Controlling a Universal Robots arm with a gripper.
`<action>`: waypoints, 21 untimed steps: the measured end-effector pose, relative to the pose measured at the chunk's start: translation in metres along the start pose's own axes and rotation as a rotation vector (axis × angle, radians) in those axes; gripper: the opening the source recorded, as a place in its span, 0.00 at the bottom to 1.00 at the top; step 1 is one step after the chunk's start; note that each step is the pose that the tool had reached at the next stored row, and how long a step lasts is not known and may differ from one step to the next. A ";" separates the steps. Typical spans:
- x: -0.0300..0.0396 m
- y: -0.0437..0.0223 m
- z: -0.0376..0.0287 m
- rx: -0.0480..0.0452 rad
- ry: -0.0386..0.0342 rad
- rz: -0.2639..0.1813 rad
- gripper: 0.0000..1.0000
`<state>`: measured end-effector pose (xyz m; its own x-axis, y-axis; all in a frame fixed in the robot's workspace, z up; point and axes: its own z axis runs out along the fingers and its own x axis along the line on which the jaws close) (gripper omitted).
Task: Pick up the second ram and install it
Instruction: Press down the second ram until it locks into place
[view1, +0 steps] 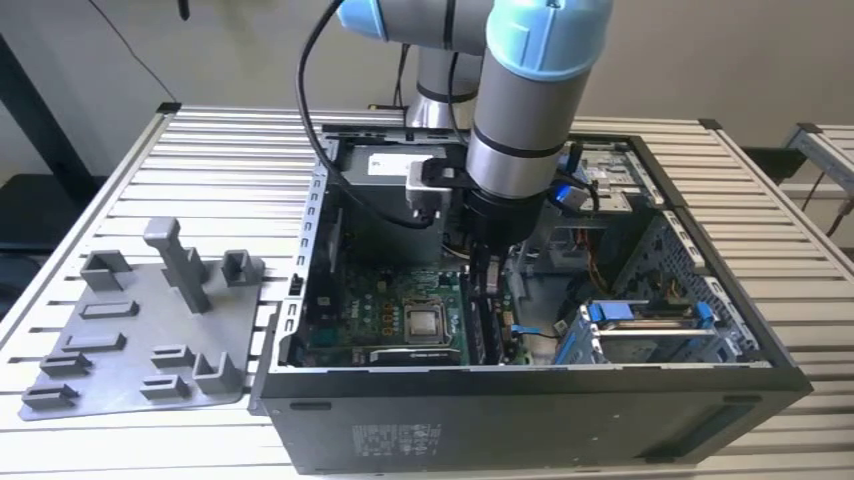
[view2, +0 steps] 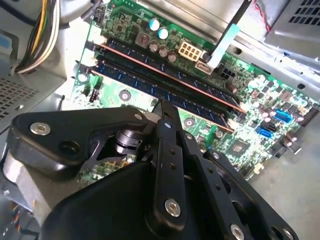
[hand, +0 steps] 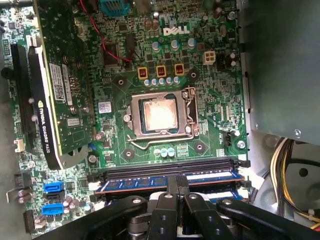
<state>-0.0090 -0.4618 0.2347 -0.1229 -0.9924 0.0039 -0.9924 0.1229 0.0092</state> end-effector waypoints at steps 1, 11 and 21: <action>0.0000 -0.0001 0.0018 0.0000 0.0000 -0.008 0.11; 0.0001 -0.0002 0.0108 0.0004 0.0020 -0.107 0.11; 0.0000 0.0000 -0.0035 0.0006 0.0007 -0.107 0.11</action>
<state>-0.0090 -0.4618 0.2382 -0.0165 -0.9999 0.0037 -0.9998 0.0165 0.0090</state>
